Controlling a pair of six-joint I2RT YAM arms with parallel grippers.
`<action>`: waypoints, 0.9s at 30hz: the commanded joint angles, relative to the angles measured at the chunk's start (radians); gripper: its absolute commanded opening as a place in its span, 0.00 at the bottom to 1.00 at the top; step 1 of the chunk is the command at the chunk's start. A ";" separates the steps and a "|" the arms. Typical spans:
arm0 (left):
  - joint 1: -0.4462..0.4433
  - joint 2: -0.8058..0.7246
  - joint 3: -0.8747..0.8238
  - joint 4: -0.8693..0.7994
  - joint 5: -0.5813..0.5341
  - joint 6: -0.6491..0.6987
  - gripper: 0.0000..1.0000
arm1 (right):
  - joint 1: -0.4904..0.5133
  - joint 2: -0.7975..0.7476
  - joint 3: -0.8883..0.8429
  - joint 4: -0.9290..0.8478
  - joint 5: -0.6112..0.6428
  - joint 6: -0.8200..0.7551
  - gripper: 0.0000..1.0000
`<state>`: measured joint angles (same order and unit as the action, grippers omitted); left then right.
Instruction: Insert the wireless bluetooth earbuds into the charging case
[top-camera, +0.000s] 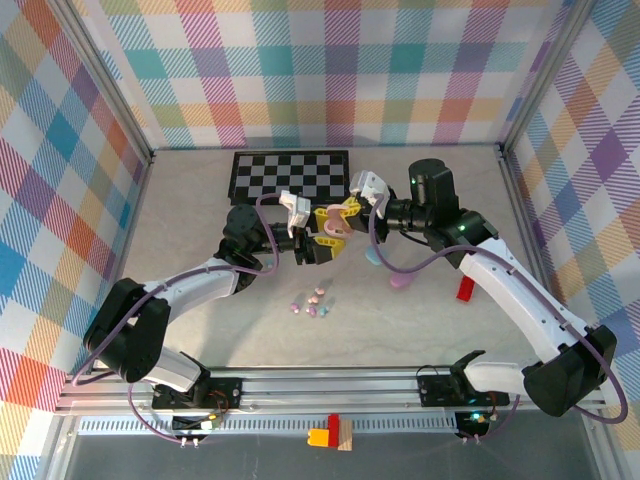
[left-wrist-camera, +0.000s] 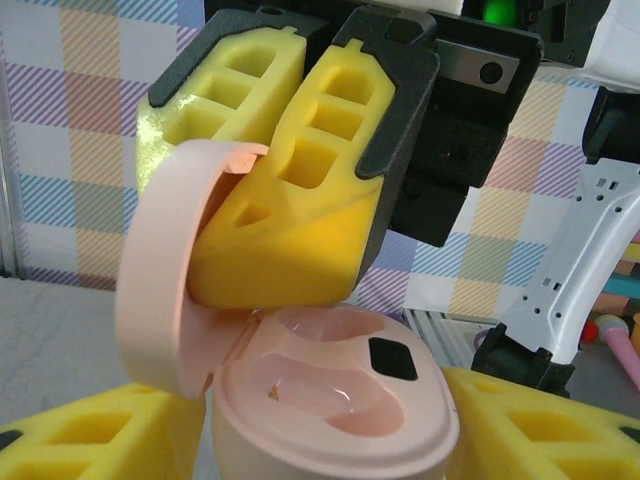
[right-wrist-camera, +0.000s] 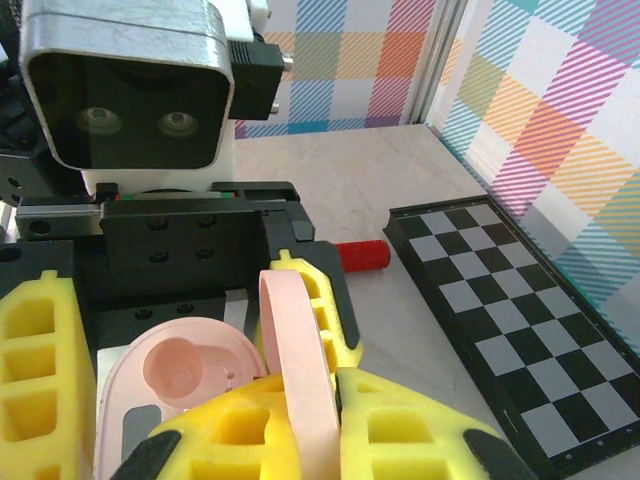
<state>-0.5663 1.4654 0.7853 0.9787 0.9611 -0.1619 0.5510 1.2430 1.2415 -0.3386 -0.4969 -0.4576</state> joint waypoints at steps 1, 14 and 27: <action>0.005 0.009 0.038 0.040 0.028 -0.004 0.57 | 0.006 0.003 0.002 0.023 -0.011 -0.016 0.00; 0.005 0.013 0.040 0.049 0.034 -0.010 0.53 | 0.006 0.007 -0.002 0.008 -0.017 -0.021 0.00; 0.006 0.015 0.033 0.065 0.030 -0.008 0.37 | 0.006 -0.001 -0.004 0.034 -0.018 0.031 0.07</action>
<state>-0.5663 1.4773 0.7979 0.9909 0.9802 -0.1688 0.5510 1.2488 1.2415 -0.3359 -0.4961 -0.4522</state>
